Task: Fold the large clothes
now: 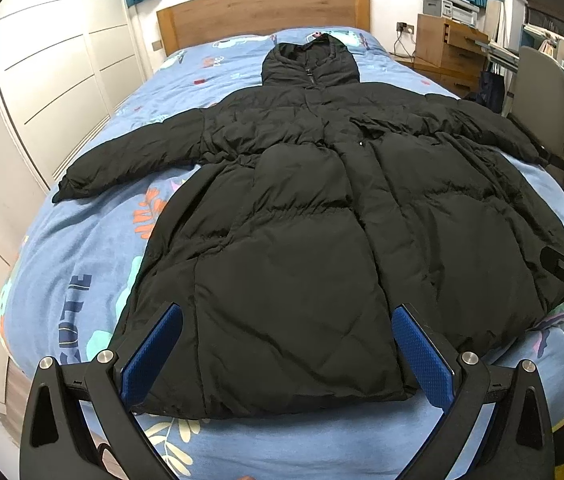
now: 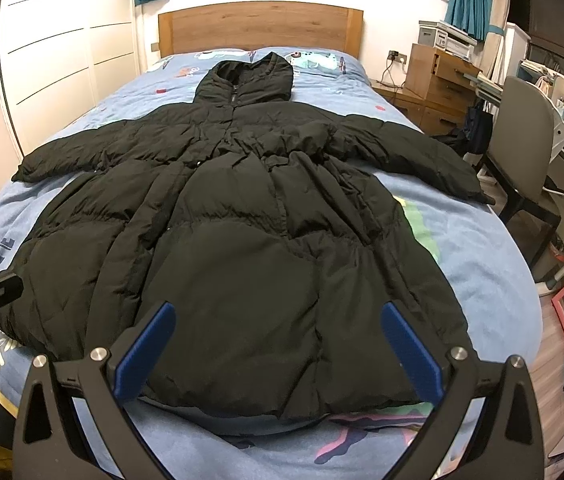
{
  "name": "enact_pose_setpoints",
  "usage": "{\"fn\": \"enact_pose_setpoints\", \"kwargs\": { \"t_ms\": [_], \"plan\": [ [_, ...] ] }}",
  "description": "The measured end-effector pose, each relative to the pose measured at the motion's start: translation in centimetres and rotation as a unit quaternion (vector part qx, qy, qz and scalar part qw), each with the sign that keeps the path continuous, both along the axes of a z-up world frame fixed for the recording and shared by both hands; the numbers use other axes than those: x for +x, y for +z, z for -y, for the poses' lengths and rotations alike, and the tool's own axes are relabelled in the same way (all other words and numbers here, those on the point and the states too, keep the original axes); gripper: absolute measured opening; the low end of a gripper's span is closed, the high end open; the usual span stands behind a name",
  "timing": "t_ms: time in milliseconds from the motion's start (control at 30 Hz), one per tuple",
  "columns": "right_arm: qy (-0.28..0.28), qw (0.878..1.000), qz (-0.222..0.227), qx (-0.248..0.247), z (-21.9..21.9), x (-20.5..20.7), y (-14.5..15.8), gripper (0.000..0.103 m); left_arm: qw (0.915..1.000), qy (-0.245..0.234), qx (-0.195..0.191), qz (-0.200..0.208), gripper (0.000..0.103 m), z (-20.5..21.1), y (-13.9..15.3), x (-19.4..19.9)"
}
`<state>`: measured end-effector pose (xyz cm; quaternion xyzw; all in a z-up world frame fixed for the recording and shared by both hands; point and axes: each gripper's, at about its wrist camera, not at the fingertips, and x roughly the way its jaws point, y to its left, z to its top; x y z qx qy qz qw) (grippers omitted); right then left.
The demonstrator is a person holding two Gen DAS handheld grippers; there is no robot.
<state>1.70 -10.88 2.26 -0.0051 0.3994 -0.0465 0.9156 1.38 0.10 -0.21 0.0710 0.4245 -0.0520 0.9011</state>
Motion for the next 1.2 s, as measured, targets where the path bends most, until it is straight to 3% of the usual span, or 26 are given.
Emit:
{"fn": "enact_pose_setpoints", "kwargs": {
  "t_ms": [867, 1200],
  "plan": [
    [0.015, 0.999, -0.013, -0.034, -2.0, 1.2, -0.1, 0.103, 0.9997, -0.003, -0.020, -0.015, 0.102, -0.3, -0.4, 0.8],
    [0.024, 0.999, -0.019, -0.018, -2.3, 2.4, 0.2, 0.103, 0.9992, -0.009, -0.025, -0.029, 0.102, -0.8, -0.3, 1.4]
  ]
}}
